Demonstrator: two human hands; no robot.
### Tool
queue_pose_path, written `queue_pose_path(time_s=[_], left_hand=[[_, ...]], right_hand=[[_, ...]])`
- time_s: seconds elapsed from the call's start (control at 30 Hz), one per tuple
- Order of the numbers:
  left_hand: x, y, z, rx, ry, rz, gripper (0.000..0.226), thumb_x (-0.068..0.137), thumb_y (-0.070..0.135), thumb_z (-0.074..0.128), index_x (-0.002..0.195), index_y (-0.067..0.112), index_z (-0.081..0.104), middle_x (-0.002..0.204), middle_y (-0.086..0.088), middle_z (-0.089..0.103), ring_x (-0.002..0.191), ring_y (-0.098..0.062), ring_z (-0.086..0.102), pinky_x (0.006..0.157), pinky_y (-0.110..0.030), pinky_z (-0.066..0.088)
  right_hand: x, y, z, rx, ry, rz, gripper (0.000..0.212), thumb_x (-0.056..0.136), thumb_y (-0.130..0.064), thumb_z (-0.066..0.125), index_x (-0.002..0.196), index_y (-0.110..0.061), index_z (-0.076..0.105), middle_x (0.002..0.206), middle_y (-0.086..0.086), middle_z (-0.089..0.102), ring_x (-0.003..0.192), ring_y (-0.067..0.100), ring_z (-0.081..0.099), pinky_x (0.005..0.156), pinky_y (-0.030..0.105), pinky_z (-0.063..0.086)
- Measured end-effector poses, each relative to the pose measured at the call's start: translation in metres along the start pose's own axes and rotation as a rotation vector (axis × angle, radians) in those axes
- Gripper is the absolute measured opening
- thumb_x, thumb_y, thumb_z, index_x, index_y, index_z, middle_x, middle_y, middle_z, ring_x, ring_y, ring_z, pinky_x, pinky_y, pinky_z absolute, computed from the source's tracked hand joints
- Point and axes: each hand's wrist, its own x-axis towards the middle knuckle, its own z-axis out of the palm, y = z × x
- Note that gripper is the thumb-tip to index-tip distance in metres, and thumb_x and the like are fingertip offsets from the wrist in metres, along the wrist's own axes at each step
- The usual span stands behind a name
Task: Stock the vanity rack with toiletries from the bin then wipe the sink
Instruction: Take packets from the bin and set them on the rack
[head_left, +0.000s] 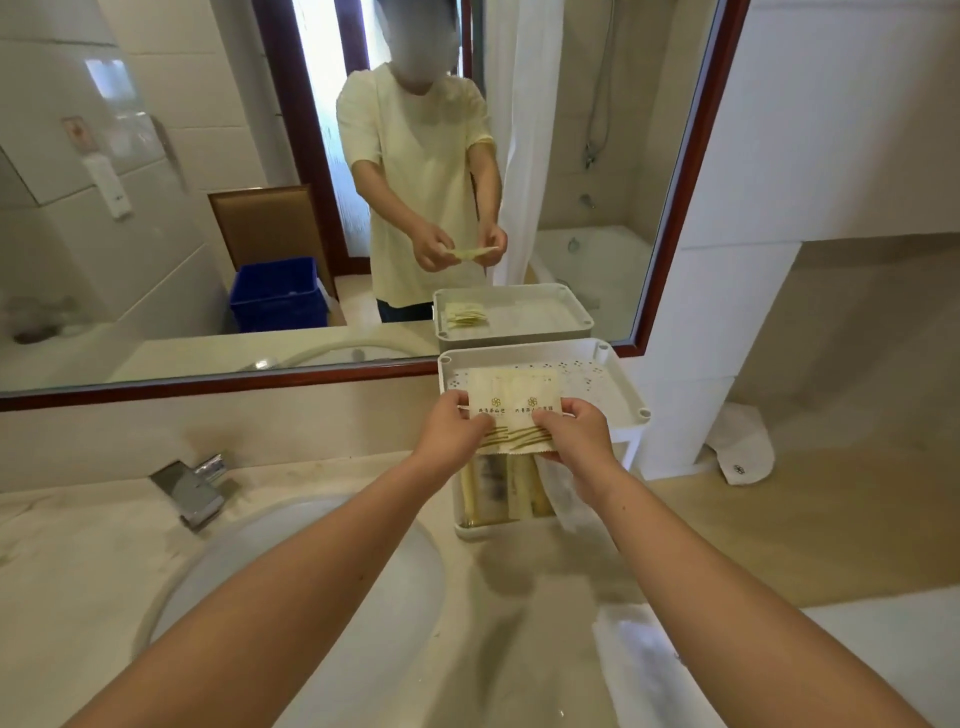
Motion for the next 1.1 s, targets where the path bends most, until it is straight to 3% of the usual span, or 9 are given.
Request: queue_pose_path(time_s=[0.1,0.23,0.37,0.57,0.77,0.9,1.1], left_hand=[[0.028,0.000,0.010,0.109,0.010,-0.008,0.025,0.086,0.024,0.063,0.111,0.020,0.057,0.104,0.004,0.069,0.094,-0.016,0.067,0.087,-0.044,0.056],[0.059,0.001,0.016,0.432,0.089,-0.072,0.027,0.082,0.047,0.060,0.104,0.032,0.062,0.102,0.011,0.069,0.092,-0.014,0.065,0.084,-0.039,0.049],[0.071,0.001,0.022,0.596,0.144,-0.109,0.032,0.087,0.049,0.060,0.114,0.030,0.061,0.104,0.011,0.067,0.098,-0.015,0.060,0.091,-0.040,0.033],[0.076,-0.013,0.030,0.773,0.162,-0.056,0.055,0.086,0.051,0.061,0.136,0.033,0.045,0.108,0.008,0.068,0.107,-0.020,0.058,0.092,-0.039,0.029],[0.078,-0.017,0.036,1.035,0.118,-0.040,0.052,0.082,0.054,0.060,0.125,0.030,0.045,0.107,0.002,0.066,0.109,-0.025,0.056,0.101,-0.045,0.026],[0.075,-0.019,0.042,1.057,0.187,-0.004,0.050,0.079,0.058,0.061,0.118,0.026,0.052,0.116,-0.001,0.059,0.116,-0.026,0.048,0.107,-0.047,0.024],[0.070,-0.021,0.042,0.974,0.231,0.047,0.042,0.081,0.052,0.061,0.115,0.028,0.055,0.117,0.000,0.058,0.116,-0.024,0.047,0.107,-0.044,0.024]], right_hand=[[0.034,-0.005,-0.004,-0.047,-0.023,0.016,0.023,0.087,-0.013,0.066,0.110,-0.011,0.062,0.106,0.006,0.070,0.094,0.022,0.068,0.082,0.039,0.059],[0.067,-0.011,-0.003,-0.110,-0.076,0.038,0.019,0.090,-0.012,0.064,0.109,-0.012,0.060,0.101,0.004,0.068,0.086,0.016,0.067,0.069,0.030,0.058],[0.087,-0.007,-0.004,-0.211,-0.110,0.034,0.016,0.091,-0.012,0.062,0.100,-0.018,0.051,0.089,-0.005,0.059,0.082,0.012,0.062,0.078,0.032,0.056],[0.106,0.000,-0.003,-0.506,-0.189,0.005,0.015,0.092,-0.018,0.056,0.106,-0.017,0.050,0.095,0.001,0.061,0.084,0.016,0.062,0.081,0.038,0.056],[0.105,0.009,0.000,-0.914,-0.233,-0.030,0.034,0.090,-0.029,0.051,0.120,-0.015,0.042,0.108,0.004,0.056,0.092,0.021,0.056,0.071,0.035,0.047],[0.104,0.015,-0.005,-1.032,-0.156,-0.090,0.046,0.085,-0.034,0.059,0.124,-0.015,0.043,0.117,0.007,0.053,0.104,0.027,0.056,0.085,0.044,0.052],[0.101,0.015,-0.005,-0.973,-0.162,-0.105,0.051,0.084,-0.038,0.060,0.131,-0.025,0.045,0.120,-0.001,0.059,0.105,0.023,0.059,0.091,0.044,0.050]])
